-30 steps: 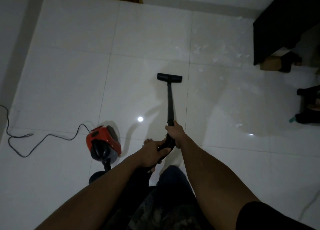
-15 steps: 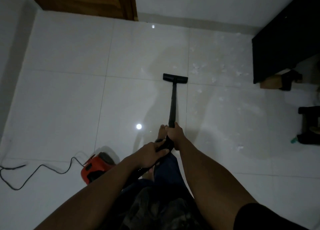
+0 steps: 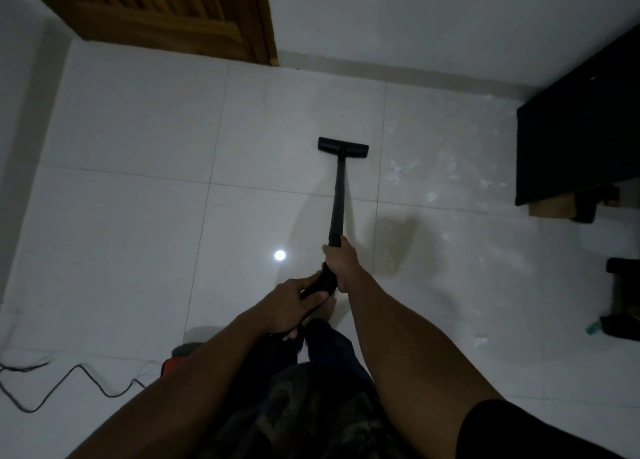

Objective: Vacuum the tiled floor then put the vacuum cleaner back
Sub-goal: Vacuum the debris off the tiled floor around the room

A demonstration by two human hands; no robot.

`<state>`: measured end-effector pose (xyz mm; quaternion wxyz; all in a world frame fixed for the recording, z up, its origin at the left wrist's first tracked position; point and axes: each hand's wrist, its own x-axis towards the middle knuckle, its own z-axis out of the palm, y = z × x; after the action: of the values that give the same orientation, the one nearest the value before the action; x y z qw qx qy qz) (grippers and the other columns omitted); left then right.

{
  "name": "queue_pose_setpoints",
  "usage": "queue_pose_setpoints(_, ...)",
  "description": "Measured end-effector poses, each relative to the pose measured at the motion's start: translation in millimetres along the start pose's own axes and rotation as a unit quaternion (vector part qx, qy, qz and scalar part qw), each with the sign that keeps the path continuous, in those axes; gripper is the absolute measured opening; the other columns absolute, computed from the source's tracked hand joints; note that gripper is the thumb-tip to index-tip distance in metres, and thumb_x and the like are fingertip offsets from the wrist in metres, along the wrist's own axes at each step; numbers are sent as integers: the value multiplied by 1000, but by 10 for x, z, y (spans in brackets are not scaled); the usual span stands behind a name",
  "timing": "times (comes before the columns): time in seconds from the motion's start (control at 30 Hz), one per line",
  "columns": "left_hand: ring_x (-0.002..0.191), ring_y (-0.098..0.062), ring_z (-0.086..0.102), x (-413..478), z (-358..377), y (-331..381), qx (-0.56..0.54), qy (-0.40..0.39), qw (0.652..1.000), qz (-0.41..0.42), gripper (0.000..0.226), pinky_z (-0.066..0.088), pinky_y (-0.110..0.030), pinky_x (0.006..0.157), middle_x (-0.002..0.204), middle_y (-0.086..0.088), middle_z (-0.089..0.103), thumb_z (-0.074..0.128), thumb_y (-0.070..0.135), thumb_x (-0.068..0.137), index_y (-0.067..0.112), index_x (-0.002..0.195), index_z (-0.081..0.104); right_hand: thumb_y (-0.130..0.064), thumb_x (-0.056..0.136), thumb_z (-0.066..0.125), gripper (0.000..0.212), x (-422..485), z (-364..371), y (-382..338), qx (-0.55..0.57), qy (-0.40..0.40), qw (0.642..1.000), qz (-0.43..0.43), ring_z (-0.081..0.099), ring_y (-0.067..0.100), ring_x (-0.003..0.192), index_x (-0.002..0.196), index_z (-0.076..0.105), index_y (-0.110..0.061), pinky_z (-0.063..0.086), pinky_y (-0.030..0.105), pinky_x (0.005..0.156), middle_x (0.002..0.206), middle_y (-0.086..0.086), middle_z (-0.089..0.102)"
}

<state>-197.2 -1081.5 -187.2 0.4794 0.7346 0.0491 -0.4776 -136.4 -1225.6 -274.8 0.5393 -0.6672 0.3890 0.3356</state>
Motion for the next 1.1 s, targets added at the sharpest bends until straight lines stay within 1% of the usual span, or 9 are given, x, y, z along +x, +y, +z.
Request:
queue_pose_setpoints(0.1,41,-18,60,247,-273,113,7,12,1000,1,51,47,-23,42,88,-17,65,52,43,103,30,151,39,-15,103,55,51,174,24,-339,13,5,1000,11,59,30,95,153,42,-15,56,56,103,127,22,64)
queue_pose_setpoints(0.2,41,-19,60,450,-567,240,-6,6,1000,15,52,46,-24,40,80,-22,67,53,43,103,31,151,39,-13,103,55,50,346,56,-689,38,6,999,14,58,30,91,151,42,-13,58,50,94,112,18,60)
queue_pose_setpoints(0.47,46,-15,64,1016,-1304,566,7,-2,1000,28,55,53,-27,49,68,4,72,53,47,101,48,150,30,-13,103,55,50,860,162,-1510,10,19,1000,1,58,22,81,151,43,-9,55,39,80,110,12,58)
queue_pose_setpoints(0.53,65,2,69,1152,-1398,638,-3,0,998,56,49,59,-23,68,86,23,74,54,47,101,55,144,32,-14,103,55,51,955,133,-1682,-7,29,1000,-1,59,21,80,152,42,-9,55,36,73,110,12,58)
queue_pose_setpoints(0.63,98,22,58,1318,-1470,794,-9,2,998,64,43,48,-5,86,115,35,63,56,45,101,68,131,35,-15,103,54,52,1085,60,-1854,-20,36,999,8,64,31,96,153,41,-12,59,49,93,122,19,64)
queue_pose_setpoints(0.7,91,18,62,1436,-1514,910,-21,11,998,54,42,45,0,73,101,40,66,58,45,100,76,119,39,-15,103,54,54,1192,-3,-1973,-25,43,999,8,66,36,110,155,40,-14,57,52,100,131,21,64)
queue_pose_setpoints(0.8,73,5,65,1672,-1558,1072,-37,36,998,43,42,50,-8,64,100,13,76,59,45,99,73,123,41,-19,105,53,61,1369,-135,-2260,-25,38,999,11,63,36,121,162,32,-18,56,46,102,140,17,59)
queue_pose_setpoints(0.97,98,-19,70,2014,-1592,1322,-10,44,999,25,55,56,-24,82,114,0,73,56,44,101,47,151,35,-20,107,51,67,1592,-352,-2581,-25,13,999,31,62,33,119,167,21,-24,57,42,98,145,14,55)
queue_pose_setpoints(1.1,95,-12,70,2188,-1588,1455,1,54,999,0,56,57,-26,82,114,3,72,55,46,100,47,152,33,-19,106,51,63,1762,-478,-2699,-44,13,999,21,64,35,117,164,27,-23,57,47,100,138,14,58)
